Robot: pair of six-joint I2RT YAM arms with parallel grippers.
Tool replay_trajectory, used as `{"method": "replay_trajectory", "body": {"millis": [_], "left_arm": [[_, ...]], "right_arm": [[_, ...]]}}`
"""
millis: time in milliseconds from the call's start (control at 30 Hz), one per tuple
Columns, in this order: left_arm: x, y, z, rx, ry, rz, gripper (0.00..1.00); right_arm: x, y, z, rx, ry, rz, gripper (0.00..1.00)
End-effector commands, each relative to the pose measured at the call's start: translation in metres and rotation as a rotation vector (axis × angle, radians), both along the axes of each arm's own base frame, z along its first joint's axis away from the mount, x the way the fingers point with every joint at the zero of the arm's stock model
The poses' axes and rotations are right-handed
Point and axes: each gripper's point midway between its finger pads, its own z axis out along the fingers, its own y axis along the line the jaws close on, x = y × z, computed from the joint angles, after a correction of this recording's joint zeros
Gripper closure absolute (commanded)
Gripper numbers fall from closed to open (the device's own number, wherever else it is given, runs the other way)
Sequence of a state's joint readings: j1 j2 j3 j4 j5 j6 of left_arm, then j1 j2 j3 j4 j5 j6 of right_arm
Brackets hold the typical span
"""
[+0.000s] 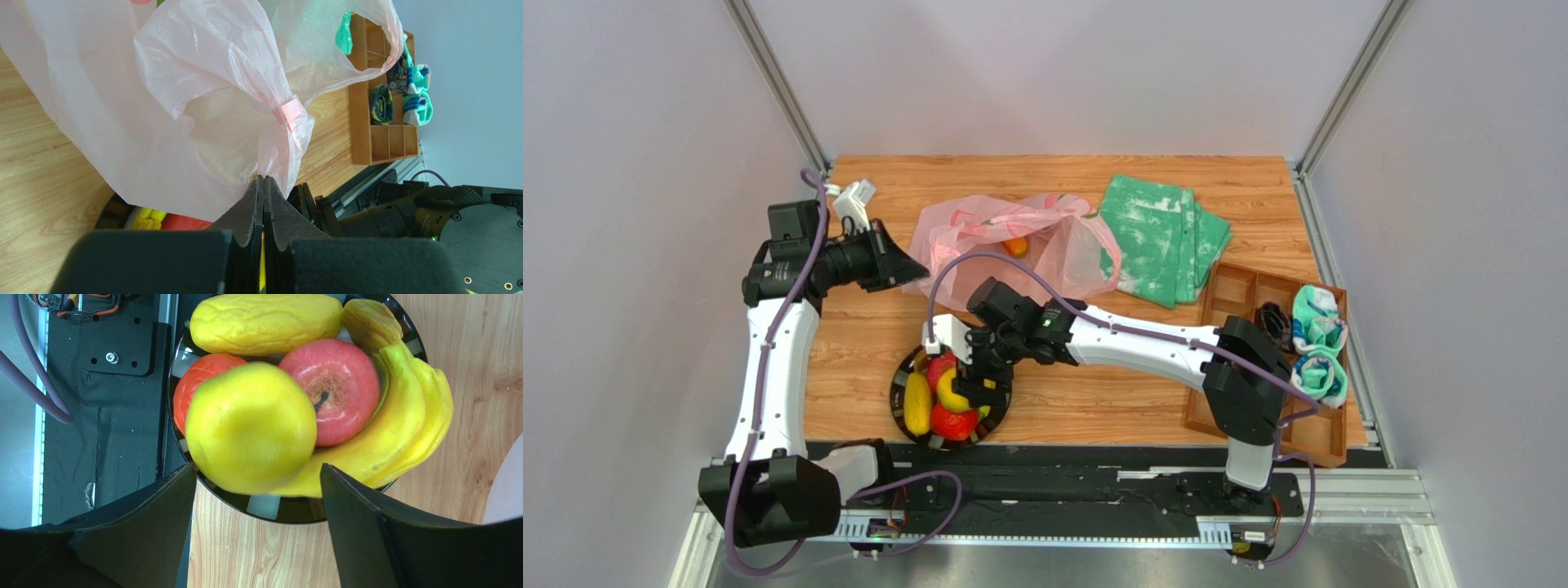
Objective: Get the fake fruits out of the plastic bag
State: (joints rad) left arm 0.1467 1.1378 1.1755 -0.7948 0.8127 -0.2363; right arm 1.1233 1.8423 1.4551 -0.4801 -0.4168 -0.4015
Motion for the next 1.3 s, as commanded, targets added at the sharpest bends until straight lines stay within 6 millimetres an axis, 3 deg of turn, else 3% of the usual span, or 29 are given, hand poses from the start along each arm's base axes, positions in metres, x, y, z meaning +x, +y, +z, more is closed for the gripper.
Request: {"method": "replay_trajectory", "body": {"millis": [0,67,233,333,400,533,633,700,733,867,933,967,1033,1100,1267], "left_arm": [[-0.004,0.001,0.011,0.008,-0.058,-0.011,1.0],[-0.003,0.0,0.011,0.004,-0.055,-0.012,1.0],[0.001,0.0,0.012,-0.004,-0.049,-0.012,1.0],[0.0,-0.001,0.016,-0.01,-0.055,-0.019,1.0],[-0.002,-0.003,0.018,-0.021,-0.053,-0.024,1.0],[-0.01,-0.005,0.019,-0.029,-0.052,-0.03,1.0],[-0.019,-0.007,0.017,-0.031,-0.047,-0.043,1.0],[-0.026,-0.008,0.016,-0.026,-0.049,-0.052,1.0],[-0.03,-0.009,0.016,-0.021,-0.05,-0.054,1.0],[-0.044,-0.006,0.02,0.024,-0.074,-0.05,1.0],[-0.049,-0.003,0.019,0.058,-0.09,-0.045,1.0],[-0.05,0.0,0.015,0.076,-0.081,-0.03,1.0],[-0.052,0.004,0.012,0.091,-0.086,-0.014,1.0],[-0.055,0.004,0.01,0.091,-0.085,-0.02,1.0],[-0.069,-0.006,0.015,0.061,-0.108,-0.091,1.0]], "right_arm": [[0.004,0.0,0.052,0.093,-0.042,-0.02,0.2],[0.007,-0.003,0.069,0.128,-0.048,-0.031,0.2],[0.018,-0.005,0.09,0.165,-0.033,-0.083,0.2],[0.037,-0.011,0.112,0.219,-0.02,-0.171,0.21],[0.071,-0.02,0.133,0.285,-0.031,-0.289,0.23],[0.139,-0.047,0.152,0.362,-0.014,-0.533,0.38],[0.199,-0.076,0.134,0.325,-0.031,-0.761,0.48],[0.22,-0.084,0.116,0.307,0.007,-0.872,0.52],[0.23,-0.089,0.094,0.273,0.026,-0.914,0.53],[0.23,-0.088,0.044,0.186,0.055,-0.945,0.55],[0.214,-0.084,0.027,0.149,0.103,-0.928,0.58],[0.196,-0.078,0.019,0.132,0.123,-0.895,0.59],[0.173,-0.064,0.018,0.127,0.131,-0.832,0.6],[0.173,-0.059,0.031,0.154,0.103,-0.826,0.6],[0.213,-0.057,0.052,0.195,0.003,-0.926,0.6]]}}
